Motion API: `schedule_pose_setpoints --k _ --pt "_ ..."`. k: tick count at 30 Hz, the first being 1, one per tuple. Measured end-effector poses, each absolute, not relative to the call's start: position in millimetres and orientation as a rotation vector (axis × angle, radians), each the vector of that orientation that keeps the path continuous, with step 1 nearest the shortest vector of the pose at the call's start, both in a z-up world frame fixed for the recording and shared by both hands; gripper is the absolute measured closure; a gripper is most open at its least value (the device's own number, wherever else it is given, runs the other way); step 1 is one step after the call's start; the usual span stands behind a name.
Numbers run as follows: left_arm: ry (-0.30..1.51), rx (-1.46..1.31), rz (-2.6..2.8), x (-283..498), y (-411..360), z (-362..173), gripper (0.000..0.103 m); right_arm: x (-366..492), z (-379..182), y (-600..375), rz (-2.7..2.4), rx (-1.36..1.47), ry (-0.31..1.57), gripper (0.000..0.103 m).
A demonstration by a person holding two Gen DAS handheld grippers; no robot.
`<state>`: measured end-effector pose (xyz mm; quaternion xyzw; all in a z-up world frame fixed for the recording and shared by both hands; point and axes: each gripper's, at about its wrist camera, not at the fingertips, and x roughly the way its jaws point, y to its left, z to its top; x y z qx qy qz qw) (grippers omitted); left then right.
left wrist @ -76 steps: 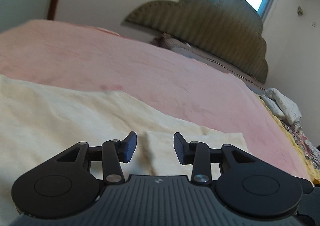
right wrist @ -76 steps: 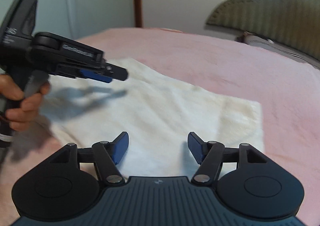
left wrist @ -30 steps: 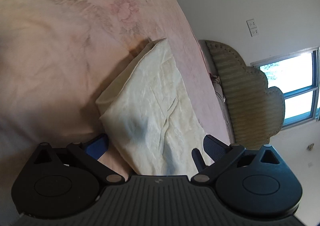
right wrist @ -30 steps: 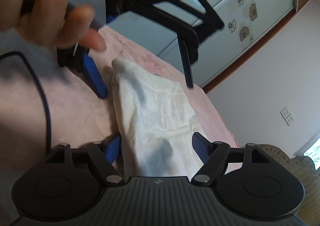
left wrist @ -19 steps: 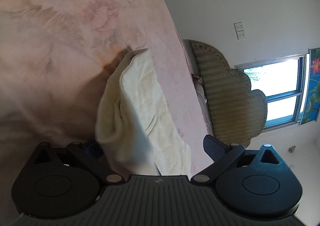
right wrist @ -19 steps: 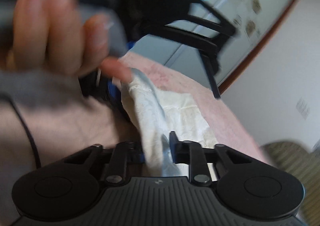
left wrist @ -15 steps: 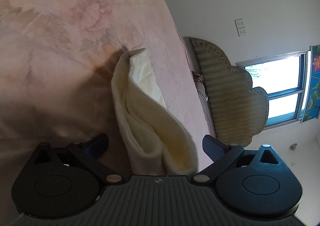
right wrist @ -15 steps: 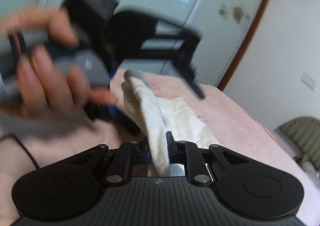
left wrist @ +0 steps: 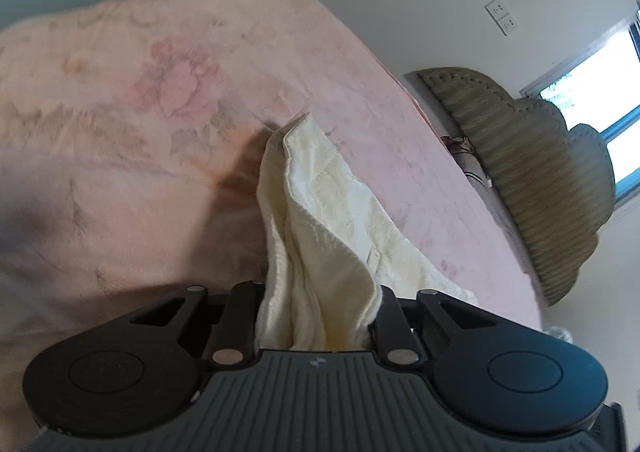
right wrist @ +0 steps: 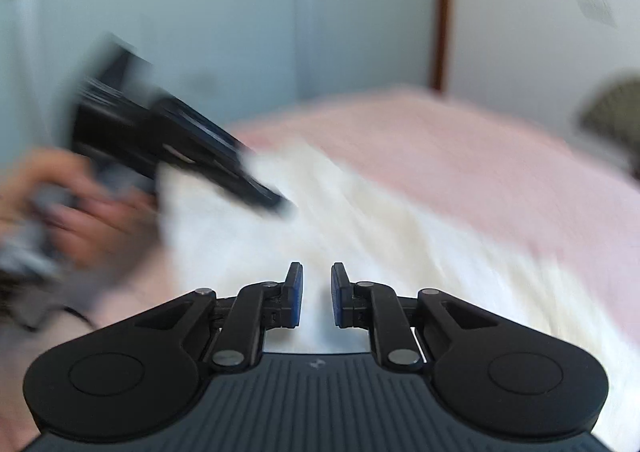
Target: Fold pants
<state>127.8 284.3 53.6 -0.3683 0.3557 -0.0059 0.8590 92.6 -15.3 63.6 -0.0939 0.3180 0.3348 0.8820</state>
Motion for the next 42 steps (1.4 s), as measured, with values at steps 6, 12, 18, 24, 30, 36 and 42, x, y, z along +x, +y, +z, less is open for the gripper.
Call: schedule_pose_setpoints --k 6,12,18,24,30,36,42 --pt "0.628 -0.631 -0.037 98 246 101 0.089 87 66 -27 0.706 -0.124 0.604 0.088" --pt "0.540 -0.577 -0.162 72 183 145 0.090 77 103 -64 0.754 0.193 0.476 0.088" --pt "0.493 -0.533 -0.217 64 114 164 0.088 62 116 -118 0.738 0.352 0.420 0.087" --pt "0.521 -0.497 -0.330 72 37 162 0.085 44 116 -191 0.635 0.434 0.400 0.087" --pt "0.557 -0.420 -0.438 83 -39 149 0.082 25 106 -249 0.489 0.464 0.405 0.087" --pt "0.609 -0.364 -0.519 96 -99 126 0.082 17 98 -291 0.373 0.556 0.416 0.087" --pt "0.691 -0.303 -0.519 108 -139 92 0.078 20 81 -315 0.266 0.568 0.492 0.087"
